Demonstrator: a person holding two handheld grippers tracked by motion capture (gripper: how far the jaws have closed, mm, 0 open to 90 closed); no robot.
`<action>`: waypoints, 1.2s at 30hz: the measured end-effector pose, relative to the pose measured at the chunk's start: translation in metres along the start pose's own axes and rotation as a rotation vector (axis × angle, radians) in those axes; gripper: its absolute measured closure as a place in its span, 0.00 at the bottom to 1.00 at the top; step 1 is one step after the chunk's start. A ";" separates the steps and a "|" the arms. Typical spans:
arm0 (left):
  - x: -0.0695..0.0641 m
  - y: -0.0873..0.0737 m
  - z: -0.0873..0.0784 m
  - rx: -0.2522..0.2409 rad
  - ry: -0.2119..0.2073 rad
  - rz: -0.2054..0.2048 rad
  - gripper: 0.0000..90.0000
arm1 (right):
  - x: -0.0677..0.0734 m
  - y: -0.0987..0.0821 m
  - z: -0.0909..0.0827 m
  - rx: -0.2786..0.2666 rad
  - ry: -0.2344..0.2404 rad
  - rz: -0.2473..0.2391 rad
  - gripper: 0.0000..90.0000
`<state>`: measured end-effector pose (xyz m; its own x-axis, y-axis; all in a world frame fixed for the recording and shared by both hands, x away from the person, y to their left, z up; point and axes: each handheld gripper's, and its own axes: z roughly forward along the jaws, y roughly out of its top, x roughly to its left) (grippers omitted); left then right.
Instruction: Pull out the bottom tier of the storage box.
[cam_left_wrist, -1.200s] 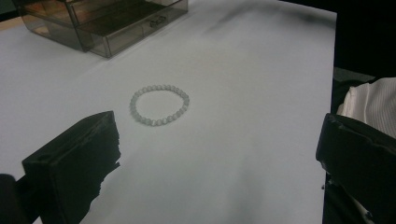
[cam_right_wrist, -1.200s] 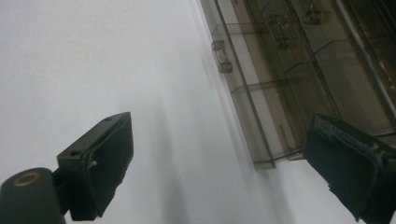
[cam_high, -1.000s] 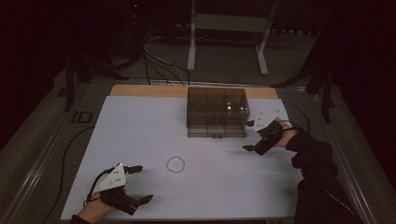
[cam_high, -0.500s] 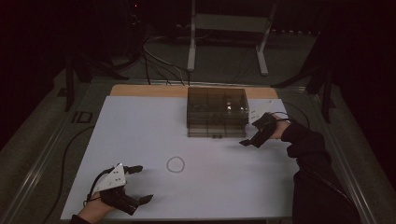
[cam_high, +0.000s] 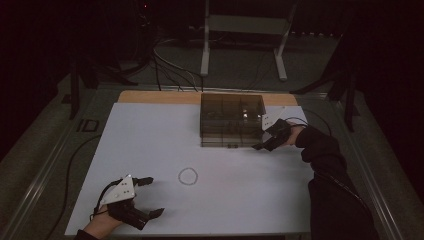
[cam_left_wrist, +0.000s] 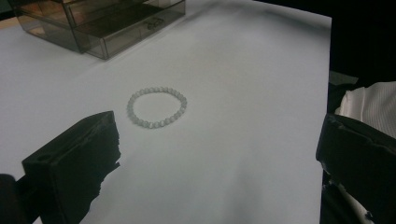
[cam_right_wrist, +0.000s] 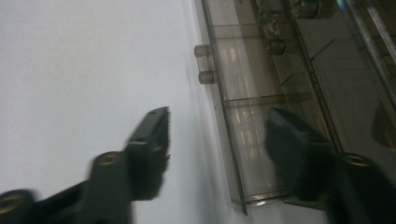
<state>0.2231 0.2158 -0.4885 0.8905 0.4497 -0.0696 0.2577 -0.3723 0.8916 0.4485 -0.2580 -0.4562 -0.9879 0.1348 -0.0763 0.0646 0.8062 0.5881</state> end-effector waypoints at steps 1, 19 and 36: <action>0.000 0.000 0.000 0.001 -0.002 0.001 0.00 | -0.002 -0.001 0.002 0.007 0.005 -0.012 0.55; 0.001 -0.001 0.001 0.003 -0.007 0.001 0.00 | -0.019 -0.010 0.033 0.071 0.050 -0.063 0.77; 0.001 -0.001 0.001 0.000 -0.009 0.002 0.00 | -0.027 -0.011 0.046 0.115 0.099 -0.112 0.93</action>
<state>0.2245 0.2159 -0.4898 0.8941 0.4420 -0.0719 0.2560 -0.3729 0.8918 0.4804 -0.2443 -0.4976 -0.9985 -0.0125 -0.0536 -0.0369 0.8742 0.4841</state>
